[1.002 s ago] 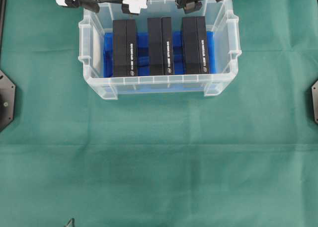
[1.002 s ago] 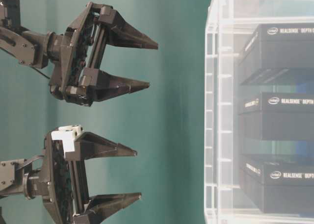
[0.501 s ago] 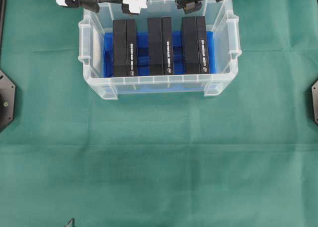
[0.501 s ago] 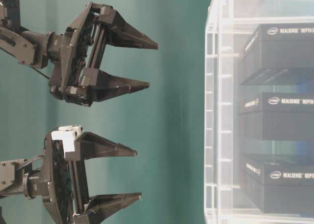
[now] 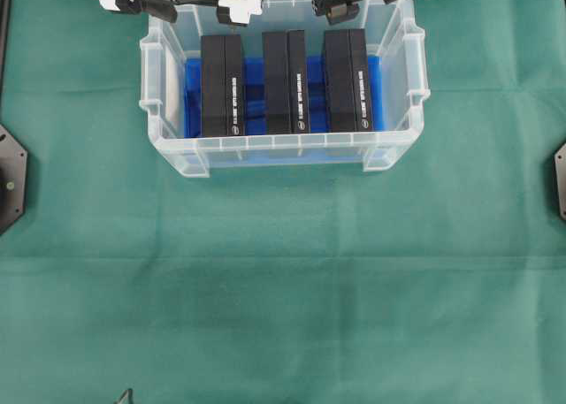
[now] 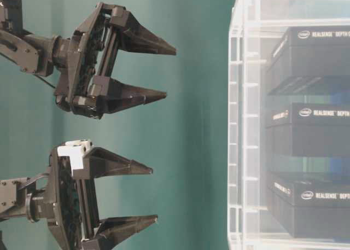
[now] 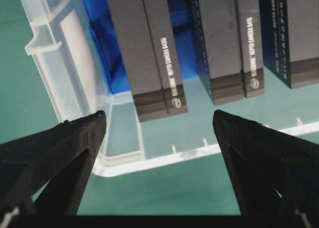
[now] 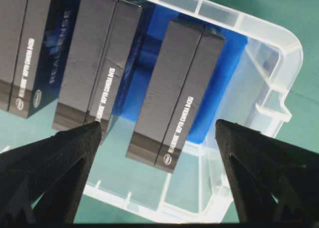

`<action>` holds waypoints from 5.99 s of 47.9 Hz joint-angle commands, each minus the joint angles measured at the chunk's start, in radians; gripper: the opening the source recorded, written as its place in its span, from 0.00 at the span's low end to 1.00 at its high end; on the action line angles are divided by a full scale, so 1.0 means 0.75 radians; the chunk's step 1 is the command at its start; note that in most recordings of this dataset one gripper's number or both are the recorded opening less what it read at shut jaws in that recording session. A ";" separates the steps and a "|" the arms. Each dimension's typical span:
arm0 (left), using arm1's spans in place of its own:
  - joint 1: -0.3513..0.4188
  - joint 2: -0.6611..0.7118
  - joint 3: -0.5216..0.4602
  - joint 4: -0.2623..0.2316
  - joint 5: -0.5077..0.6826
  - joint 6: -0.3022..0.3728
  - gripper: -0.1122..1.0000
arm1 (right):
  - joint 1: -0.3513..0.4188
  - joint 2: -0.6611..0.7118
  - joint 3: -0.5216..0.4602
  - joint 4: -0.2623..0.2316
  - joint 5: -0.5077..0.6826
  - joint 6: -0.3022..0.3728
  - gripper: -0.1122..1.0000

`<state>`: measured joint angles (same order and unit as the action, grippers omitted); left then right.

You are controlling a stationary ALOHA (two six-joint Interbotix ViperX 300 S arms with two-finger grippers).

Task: Take the box out of the case with both arms.
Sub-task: 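Lower both grippers into the case around the left and right boxes, then close the left gripper on the left box, right gripper on right box, then lift both held boxes straight up out of the case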

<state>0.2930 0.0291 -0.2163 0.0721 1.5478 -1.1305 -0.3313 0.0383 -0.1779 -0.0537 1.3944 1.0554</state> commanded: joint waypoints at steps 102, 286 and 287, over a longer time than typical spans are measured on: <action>0.014 0.078 0.603 0.039 -0.691 -0.131 0.92 | 0.006 0.141 0.442 -0.037 -0.477 0.082 0.96; -0.047 -0.082 -0.266 0.025 0.186 -0.084 0.66 | 0.045 0.010 -0.427 -0.168 0.352 0.166 0.70; -0.047 -0.080 -0.268 0.022 0.188 -0.084 0.66 | 0.045 0.010 -0.432 -0.170 0.354 0.166 0.70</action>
<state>0.2608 -0.0199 -0.3820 0.0874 1.6828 -1.1965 -0.3007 0.0859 -0.4663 -0.1733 1.6552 1.1812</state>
